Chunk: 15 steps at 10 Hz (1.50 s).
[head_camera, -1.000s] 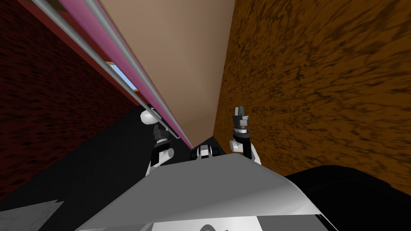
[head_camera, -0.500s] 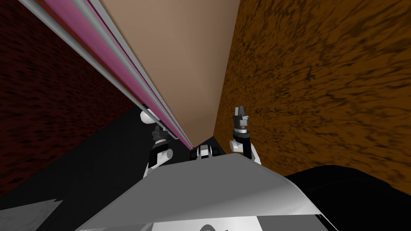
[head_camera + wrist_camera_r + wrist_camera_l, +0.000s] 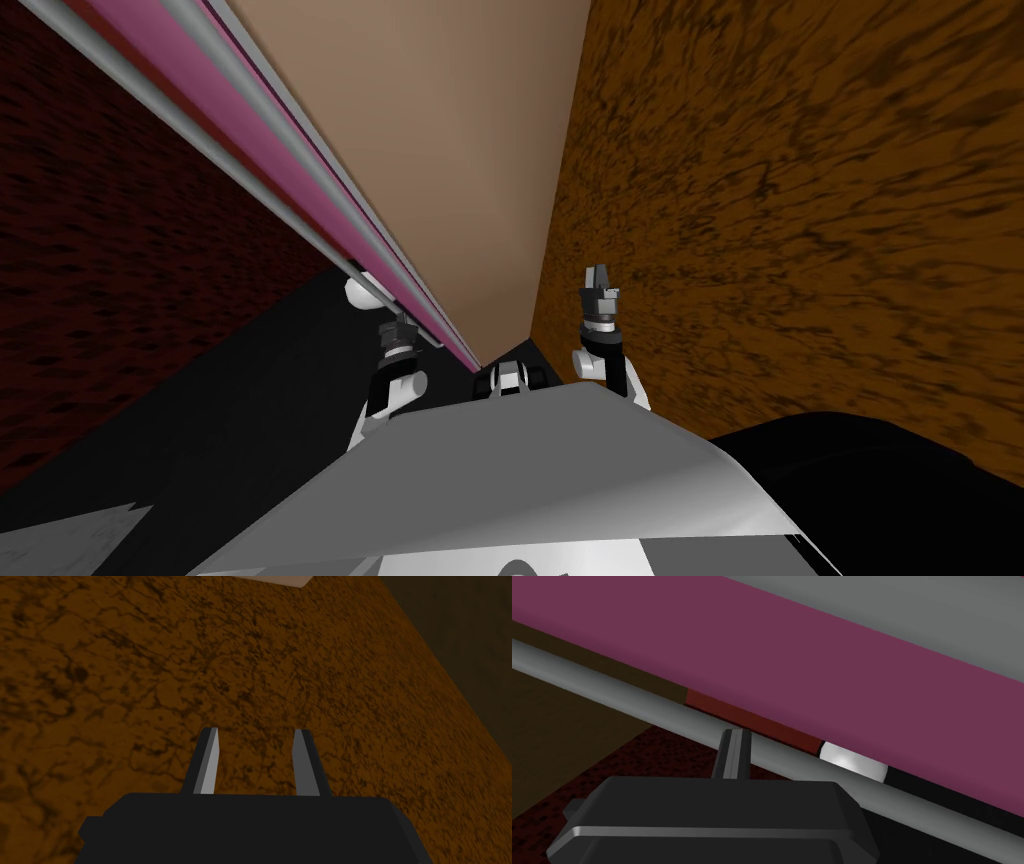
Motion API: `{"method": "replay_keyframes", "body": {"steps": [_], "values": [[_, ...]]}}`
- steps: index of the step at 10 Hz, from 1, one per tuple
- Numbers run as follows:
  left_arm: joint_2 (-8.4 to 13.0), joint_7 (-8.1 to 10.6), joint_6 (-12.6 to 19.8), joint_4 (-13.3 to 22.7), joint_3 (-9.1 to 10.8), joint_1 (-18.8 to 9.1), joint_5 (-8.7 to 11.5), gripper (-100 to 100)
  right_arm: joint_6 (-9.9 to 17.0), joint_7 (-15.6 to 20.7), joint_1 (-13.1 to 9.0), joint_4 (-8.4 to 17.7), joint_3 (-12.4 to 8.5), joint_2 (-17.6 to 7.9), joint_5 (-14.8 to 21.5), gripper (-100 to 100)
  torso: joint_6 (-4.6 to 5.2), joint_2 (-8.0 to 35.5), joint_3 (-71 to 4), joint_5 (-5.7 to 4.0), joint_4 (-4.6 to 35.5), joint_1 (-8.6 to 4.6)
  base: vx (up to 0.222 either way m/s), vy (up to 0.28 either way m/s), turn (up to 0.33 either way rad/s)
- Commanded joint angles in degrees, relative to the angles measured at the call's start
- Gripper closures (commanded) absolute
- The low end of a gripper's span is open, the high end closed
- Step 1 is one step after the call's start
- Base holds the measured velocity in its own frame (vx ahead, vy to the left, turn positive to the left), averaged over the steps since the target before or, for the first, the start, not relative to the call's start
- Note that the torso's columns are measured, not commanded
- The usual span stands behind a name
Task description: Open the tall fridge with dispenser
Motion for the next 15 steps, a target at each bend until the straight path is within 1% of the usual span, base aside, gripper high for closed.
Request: {"method": "replay_keyframes", "body": {"steps": [1,2,3,4,7,8,11,15], "values": [[3.3,0.06,-0.1,0.5,-0.08,-0.1,0.0,-100,0.0,0.0,0.0,0.0,0.0,0.0,0.0,0,0.07,-0.1,0.0,0.01,0.0,0.0,-0.009,0.008,0.015],[4.8,0.09,-0.2,1.0,-0.17,-0.3,0.0,-100,0.0,0.0,0.0,0.0,0.0,0.0,0.0,0,0.15,-0.3,-0.2,0.13,-0.2,0.09,-0.009,0.006,-0.025],[5.7,0.13,-0.3,1.6,-0.27,-0.4,-0.1,-100,0.0,0.0,0.0,0.0,0.0,0.0,0.0,0,0.06,-0.3,-0.2,0.09,-0.2,0.1,-0.002,0.013,-0.014],[6.3,0.23,-0.6,3.0,-0.54,-0.8,-0.1,-100,0.0,0.0,0.0,0.0,0.0,0.0,0.0,0,0.03,-0.2,-0.1,0.04,-0.1,0.03,-0.007,0.025,0.01],[6.4,0.54,-1.6,5.3,-1.06,-1.5,-0.1,-100,0.0,0.0,0.0,0.0,0.0,0.0,0.0,0,0.05,-0.3,-0.2,0.27,-0.3,0.22,-0.013,0.034,-0.013],[4.9,0.73,-2.1,6.0,-1.27,-1.8,-0.1,-100,0.0,0.0,0.0,0.0,0.0,0.0,0.0,0,0.06,-0.4,-0.2,0.33,-0.4,0.29,-0.014,0.038,-0.015],[2.3,0.82,-2.4,6.2,-1.36,-1.9,-0.1,-100,0.0,0.0,0.0,0.0,0.0,0.0,0.0,0,0.0,-0.5,-0.2,0.48,-0.5,0.36,-0.005,0.021,-0.007],[-3.6,0.88,-2.6,6.4,-1.41,-2.0,0.0,-100,0.0,0.0,0.0,0.0,0.0,0.0,0.0,0,-0.09,-0.4,-0.2,0.65,-0.7,0.53,0.002,0.001,-0.005]]}}
